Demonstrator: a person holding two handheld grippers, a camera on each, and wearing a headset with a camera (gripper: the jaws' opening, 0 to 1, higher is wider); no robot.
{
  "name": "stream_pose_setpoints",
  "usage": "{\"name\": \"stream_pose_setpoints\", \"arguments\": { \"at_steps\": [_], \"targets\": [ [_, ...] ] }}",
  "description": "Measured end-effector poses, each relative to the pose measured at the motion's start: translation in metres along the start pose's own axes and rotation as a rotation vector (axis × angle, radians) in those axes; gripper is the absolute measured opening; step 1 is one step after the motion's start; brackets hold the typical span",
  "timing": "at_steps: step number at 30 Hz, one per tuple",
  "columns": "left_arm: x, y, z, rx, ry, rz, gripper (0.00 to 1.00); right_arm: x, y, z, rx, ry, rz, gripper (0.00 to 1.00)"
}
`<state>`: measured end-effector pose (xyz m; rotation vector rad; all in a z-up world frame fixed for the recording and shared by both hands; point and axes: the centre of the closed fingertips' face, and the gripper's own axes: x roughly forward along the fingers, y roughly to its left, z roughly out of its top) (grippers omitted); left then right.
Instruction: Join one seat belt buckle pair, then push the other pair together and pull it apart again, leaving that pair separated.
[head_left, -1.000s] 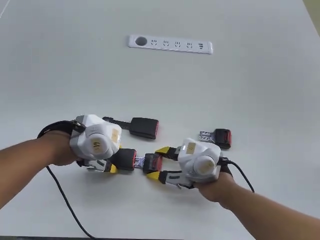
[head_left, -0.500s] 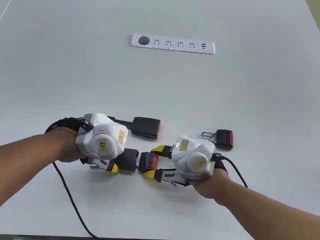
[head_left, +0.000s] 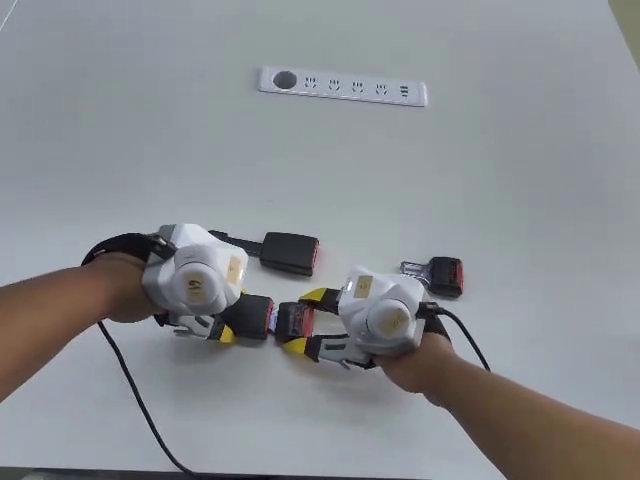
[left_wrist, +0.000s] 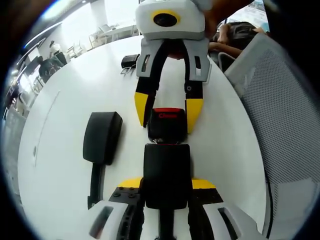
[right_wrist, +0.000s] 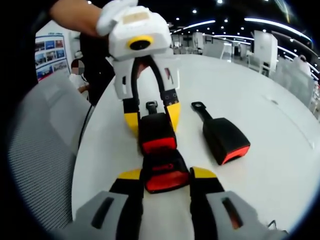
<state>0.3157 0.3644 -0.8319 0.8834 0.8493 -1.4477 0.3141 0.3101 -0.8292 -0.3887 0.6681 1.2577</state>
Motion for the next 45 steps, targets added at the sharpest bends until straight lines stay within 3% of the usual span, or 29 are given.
{"name": "stream_pose_setpoints", "arguments": {
  "at_steps": [19,31,45],
  "targets": [
    [-0.005,-0.0016,0.0042,-0.003,-0.1,-0.02,0.34,-0.001,0.0006,0.0009,-0.041,-0.012,0.007,0.35],
    [-0.0084,-0.0009,0.0021,-0.007,-0.194,-0.03,0.34,-0.0029,0.0015,0.0016,-0.033,-0.048,-0.007,0.35],
    [-0.0096,-0.0016,0.0038,-0.033,-0.235,-0.051,0.33,-0.0026,0.001,0.0011,-0.027,-0.063,-0.011,0.34]
  ]
}}
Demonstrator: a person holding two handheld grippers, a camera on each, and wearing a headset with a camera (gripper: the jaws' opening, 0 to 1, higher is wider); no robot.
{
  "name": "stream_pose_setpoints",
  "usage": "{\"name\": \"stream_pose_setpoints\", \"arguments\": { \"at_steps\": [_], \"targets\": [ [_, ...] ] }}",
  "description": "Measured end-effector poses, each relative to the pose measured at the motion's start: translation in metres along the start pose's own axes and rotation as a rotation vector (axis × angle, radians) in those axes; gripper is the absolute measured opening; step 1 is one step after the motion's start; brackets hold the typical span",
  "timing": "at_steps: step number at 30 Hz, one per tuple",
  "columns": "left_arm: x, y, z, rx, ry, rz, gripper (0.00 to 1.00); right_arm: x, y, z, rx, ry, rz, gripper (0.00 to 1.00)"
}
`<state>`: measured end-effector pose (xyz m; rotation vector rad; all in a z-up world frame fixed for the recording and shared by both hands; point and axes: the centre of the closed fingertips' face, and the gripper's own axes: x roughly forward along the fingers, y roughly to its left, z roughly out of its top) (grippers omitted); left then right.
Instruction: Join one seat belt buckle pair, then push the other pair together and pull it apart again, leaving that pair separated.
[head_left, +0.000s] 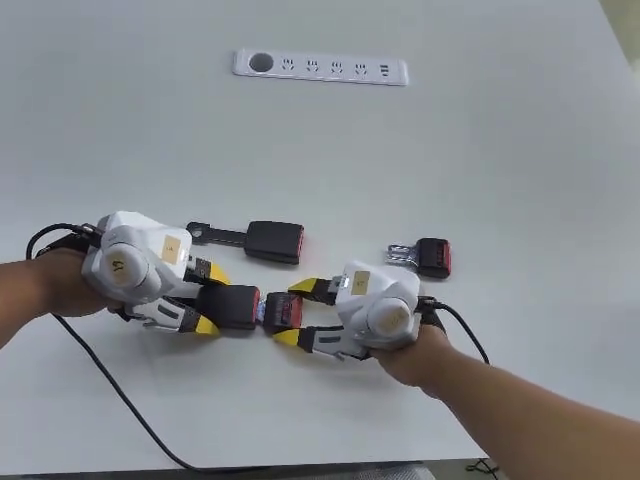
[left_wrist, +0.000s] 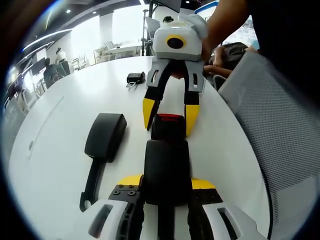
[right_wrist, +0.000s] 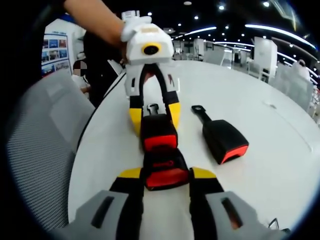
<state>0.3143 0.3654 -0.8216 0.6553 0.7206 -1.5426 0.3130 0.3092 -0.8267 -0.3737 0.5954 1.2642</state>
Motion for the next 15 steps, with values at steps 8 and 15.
{"name": "stream_pose_setpoints", "arguments": {
  "at_steps": [8,15],
  "targets": [
    [-0.0001,0.0005,-0.0006,-0.003,-0.008,-0.007,0.33,0.0,0.0,-0.0004,-0.003,0.0,-0.001,0.34],
    [0.0,0.0008,-0.0011,-0.011,-0.013,-0.008,0.33,-0.0002,0.0003,-0.0004,-0.017,0.0,-0.015,0.34]
  ]
}}
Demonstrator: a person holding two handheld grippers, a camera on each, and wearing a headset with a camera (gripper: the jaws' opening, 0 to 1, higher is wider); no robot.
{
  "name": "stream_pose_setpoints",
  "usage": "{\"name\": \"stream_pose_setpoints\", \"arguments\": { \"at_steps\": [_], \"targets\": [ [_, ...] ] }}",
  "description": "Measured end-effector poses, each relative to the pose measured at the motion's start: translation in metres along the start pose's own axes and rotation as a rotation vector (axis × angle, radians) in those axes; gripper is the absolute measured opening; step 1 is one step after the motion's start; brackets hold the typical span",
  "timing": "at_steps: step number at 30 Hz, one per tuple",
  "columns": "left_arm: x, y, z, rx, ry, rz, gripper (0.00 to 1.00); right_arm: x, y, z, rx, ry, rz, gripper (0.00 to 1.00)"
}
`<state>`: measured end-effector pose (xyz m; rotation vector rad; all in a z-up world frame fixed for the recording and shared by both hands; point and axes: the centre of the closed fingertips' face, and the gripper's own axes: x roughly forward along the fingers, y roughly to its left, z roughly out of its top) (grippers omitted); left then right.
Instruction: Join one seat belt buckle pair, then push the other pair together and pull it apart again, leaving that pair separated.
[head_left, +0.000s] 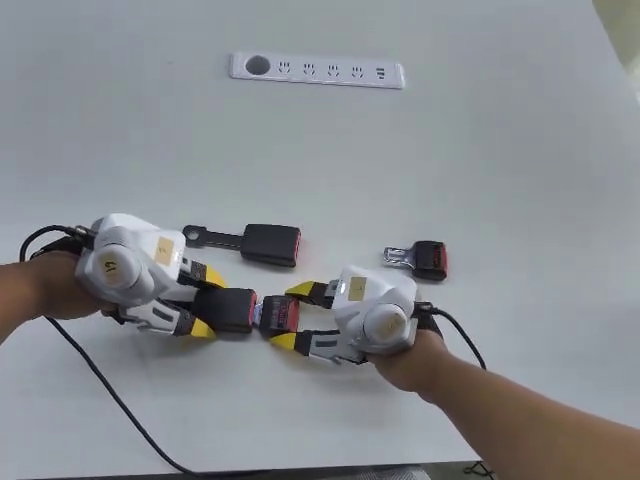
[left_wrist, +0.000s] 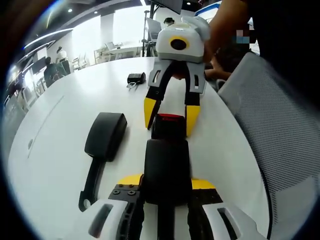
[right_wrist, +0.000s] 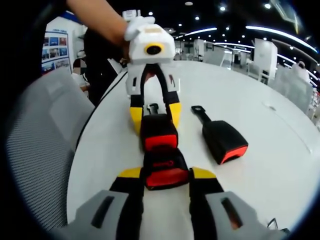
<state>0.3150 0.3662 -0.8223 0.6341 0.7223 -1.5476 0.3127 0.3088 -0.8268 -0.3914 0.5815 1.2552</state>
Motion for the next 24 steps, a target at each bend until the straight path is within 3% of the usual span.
{"name": "stream_pose_setpoints", "arguments": {
  "at_steps": [24],
  "targets": [
    [0.0002,-0.0005,-0.0004,-0.017,-0.011,-0.009,0.33,-0.0009,0.0004,-0.0005,0.033,-0.019,-0.011,0.34]
  ]
}}
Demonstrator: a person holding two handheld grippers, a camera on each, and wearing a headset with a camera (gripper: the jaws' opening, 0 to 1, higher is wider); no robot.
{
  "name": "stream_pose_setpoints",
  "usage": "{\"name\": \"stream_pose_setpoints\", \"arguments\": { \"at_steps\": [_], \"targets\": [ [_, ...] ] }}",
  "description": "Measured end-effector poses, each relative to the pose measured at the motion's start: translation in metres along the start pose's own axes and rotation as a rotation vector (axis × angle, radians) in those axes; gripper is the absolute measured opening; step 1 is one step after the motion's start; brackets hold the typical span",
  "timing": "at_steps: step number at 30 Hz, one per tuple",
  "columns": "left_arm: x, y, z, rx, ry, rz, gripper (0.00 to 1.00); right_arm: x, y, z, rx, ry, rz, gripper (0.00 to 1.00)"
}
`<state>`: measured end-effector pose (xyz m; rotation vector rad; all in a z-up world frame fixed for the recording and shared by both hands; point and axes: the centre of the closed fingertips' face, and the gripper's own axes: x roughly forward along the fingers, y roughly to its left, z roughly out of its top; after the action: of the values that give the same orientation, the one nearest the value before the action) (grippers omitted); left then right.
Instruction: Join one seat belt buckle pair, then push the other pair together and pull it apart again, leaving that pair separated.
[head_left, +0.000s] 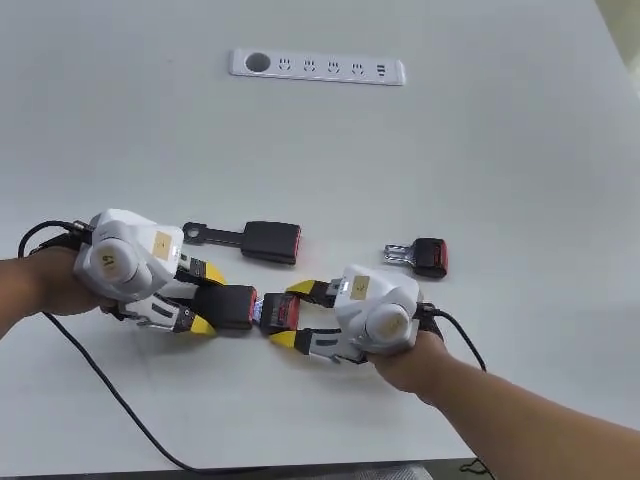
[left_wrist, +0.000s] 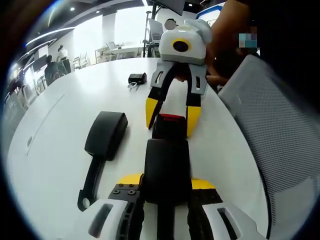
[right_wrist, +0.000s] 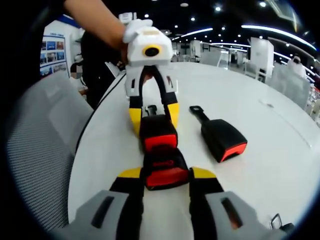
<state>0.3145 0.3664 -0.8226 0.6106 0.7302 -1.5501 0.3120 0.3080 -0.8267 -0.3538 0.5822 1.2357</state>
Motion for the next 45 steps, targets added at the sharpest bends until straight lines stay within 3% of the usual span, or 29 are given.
{"name": "stream_pose_setpoints", "arguments": {
  "at_steps": [15,18,22,23,25,27,28,30,31,34,35,36,38,39,43,45],
  "targets": [
    [0.0,-0.001,0.001,0.012,0.025,0.015,0.33,0.0,0.001,0.001,-0.007,0.003,-0.013,0.35],
    [0.001,-0.001,0.001,0.052,0.064,0.023,0.34,0.001,0.001,0.002,0.008,0.022,-0.012,0.36],
    [0.001,-0.002,0.002,0.041,0.097,0.028,0.35,0.001,0.001,0.003,-0.004,0.05,-0.029,0.37],
    [0.001,-0.001,0.003,0.01,0.104,0.033,0.35,0.001,0.001,0.003,-0.007,0.055,-0.038,0.37],
    [0.0,-0.002,0.004,-0.017,0.114,0.035,0.4,-0.002,-0.002,0.003,-0.015,0.072,-0.077,0.4],
    [-0.005,0.001,-0.002,-0.017,0.165,0.075,0.5,-0.008,-0.005,0.008,0.034,0.057,-0.105,0.49],
    [-0.007,0.004,-0.002,-0.014,0.154,0.102,0.55,-0.011,-0.006,0.014,0.059,0.023,-0.114,0.56],
    [-0.014,-0.002,0.006,-0.023,0.12,0.098,0.63,-0.018,-0.007,0.013,0.064,0.03,-0.117,0.71],
    [-0.018,-0.005,0.013,-0.034,0.082,0.104,0.64,-0.024,-0.008,0.015,0.067,0.023,-0.13,0.74],
    [-0.025,0.0,0.016,-0.014,0.05,0.155,0.67,-0.041,-0.009,0.02,0.068,-0.002,-0.147,0.75],
    [-0.028,-0.002,0.017,-0.028,0.048,0.158,0.7,-0.051,-0.013,0.018,0.034,0.017,-0.18,0.75],
    [-0.031,-0.004,0.021,-0.055,0.041,0.162,0.72,-0.054,-0.012,0.019,0.036,0.013,-0.182,0.75],
    [-0.038,-0.005,0.027,-0.047,0.036,0.179,0.73,-0.067,-0.011,0.031,0.074,-0.064,-0.186,0.76],
    [-0.04,-0.004,0.03,-0.031,0.03,0.189,0.73,-0.076,-0.014,0.031,0.073,-0.068,-0.201,0.77],
    [-0.051,0.003,0.042,-0.015,0.019,0.234,0.73,-0.094,-0.019,0.026,0.05,-0.062,-0.211,0.78],
    [-0.053,0.006,0.047,-0.023,0.008,0.246,0.74,-0.102,-0.026,0.02,0.028,-0.028,-0.219,0.76]
  ]
}}
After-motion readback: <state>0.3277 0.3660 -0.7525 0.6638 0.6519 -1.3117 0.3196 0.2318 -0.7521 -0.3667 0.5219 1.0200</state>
